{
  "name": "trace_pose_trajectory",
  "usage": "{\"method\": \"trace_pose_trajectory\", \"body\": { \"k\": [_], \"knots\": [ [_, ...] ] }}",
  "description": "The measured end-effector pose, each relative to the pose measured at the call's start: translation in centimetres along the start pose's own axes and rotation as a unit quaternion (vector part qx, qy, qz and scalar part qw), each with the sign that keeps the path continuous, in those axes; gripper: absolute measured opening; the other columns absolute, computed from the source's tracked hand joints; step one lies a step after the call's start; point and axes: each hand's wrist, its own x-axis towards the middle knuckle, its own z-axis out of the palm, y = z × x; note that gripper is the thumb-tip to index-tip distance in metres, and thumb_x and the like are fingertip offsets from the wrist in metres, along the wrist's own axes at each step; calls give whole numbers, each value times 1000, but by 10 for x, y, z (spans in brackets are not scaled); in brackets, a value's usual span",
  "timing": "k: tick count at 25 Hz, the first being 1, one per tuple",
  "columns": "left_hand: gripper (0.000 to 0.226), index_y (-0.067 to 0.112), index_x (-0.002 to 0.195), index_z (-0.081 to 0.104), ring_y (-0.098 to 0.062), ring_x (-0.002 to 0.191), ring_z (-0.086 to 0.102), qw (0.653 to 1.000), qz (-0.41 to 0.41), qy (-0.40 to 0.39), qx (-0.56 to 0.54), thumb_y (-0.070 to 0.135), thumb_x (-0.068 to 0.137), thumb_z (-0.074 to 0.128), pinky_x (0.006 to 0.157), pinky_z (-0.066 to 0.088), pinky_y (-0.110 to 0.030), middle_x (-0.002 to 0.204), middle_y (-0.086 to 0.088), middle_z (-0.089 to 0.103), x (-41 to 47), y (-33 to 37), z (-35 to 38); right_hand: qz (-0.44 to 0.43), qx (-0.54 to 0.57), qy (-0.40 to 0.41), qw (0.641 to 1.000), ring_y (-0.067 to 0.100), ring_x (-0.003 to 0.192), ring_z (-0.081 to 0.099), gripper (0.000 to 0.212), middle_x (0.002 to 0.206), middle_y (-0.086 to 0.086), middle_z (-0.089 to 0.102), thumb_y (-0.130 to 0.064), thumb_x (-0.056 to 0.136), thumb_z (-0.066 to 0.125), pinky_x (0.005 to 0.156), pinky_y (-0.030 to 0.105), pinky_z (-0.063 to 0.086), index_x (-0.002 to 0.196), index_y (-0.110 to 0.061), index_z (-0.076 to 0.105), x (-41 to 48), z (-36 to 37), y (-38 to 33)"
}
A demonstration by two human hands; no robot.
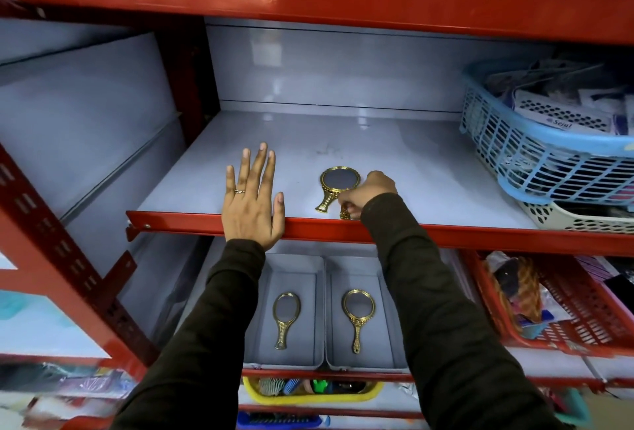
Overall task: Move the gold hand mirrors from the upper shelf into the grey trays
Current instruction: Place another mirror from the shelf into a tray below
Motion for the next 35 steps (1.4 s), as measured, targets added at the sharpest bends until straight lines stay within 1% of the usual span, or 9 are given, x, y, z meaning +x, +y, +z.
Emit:
{"method": "trace_pose_trajectory", "body": {
  "k": [2, 4, 9, 14, 17, 20, 24, 30, 35],
  "knots": [
    [68, 11, 153, 21, -24, 150, 12, 1000, 0, -4, 3, 35, 89, 29, 122, 5, -43, 161, -5, 19, 0, 0, 0, 26, 119, -50, 991, 21, 56, 70, 35, 77, 19, 73, -5, 73, 82, 61, 33, 64, 101, 5, 63, -5, -7, 3],
    [68, 12, 153, 21, -24, 150, 12, 1000, 2, -7, 3, 35, 89, 29, 122, 4, -43, 161, -5, 18, -1, 0, 0, 33, 205, -89, 974, 16, 51, 64, 44, 70, 16, 67, -1, 77, 79, 48, 24, 61, 114, 15, 62, -12, -17, 5],
    [69, 12, 153, 21, -24, 150, 12, 1000, 3, -9, 4, 35, 89, 30, 122, 1, -42, 161, -5, 18, 0, 1, -1, -2, 325, -174, 929, 10, 64, 66, 30, 76, 8, 70, -13, 82, 77, 52, 17, 58, 107, 4, 73, -47, -44, 8],
    [68, 12, 153, 21, -25, 150, 12, 1000, 3, -9, 1, 36, 90, 28, 122, 2, -43, 161, -5, 19, -1, 1, 0, -40, 286, -272, 918, 5, 57, 69, 11, 71, 3, 75, -13, 87, 71, 51, 15, 58, 94, -8, 77, -102, -54, 36],
    [67, 12, 153, 21, -26, 150, 12, 1000, 6, -5, 4, 37, 91, 26, 122, -1, -42, 161, -6, 19, -1, 0, 1, -17, 244, -358, 901, 8, 59, 69, 14, 74, 4, 75, -17, 76, 75, 51, 15, 58, 89, -12, 77, -124, -45, 71],
    [67, 12, 153, 22, -26, 150, 13, 1000, 8, 1, 1, 35, 91, 28, 121, 2, -43, 161, -6, 19, -1, 0, 1, 38, 200, -390, 898, 10, 64, 68, 14, 77, 6, 73, -20, 72, 78, 52, 16, 58, 85, -14, 77, -126, -30, 118],
    [67, 13, 153, 20, -26, 150, 12, 1000, 8, 1, 11, 36, 91, 26, 121, -1, -42, 161, -6, 18, -1, -1, 2, 133, 199, -327, 914, 8, 61, 69, 11, 74, 3, 75, -15, 82, 77, 54, 18, 59, 93, -11, 77, -97, -1, 181],
    [66, 14, 153, 21, -27, 150, 15, 1000, 12, 8, 11, 38, 91, 25, 121, -1, -42, 161, -6, 20, 0, -3, 7, 249, 258, -86, 929, 21, 67, 65, 8, 79, 14, 67, -1, 84, 73, 52, 30, 56, 77, -3, 69, -39, 72, 243],
    [65, 13, 152, 25, -28, 149, 18, 1000, 18, 22, 5, 37, 91, 26, 121, 5, -45, 159, -6, 23, 2, -4, 8, 299, 202, -68, 930, 28, 75, 64, 17, 80, 17, 66, 0, 81, 76, 59, 36, 58, 96, 4, 71, -18, 105, 270]
  ]
}}
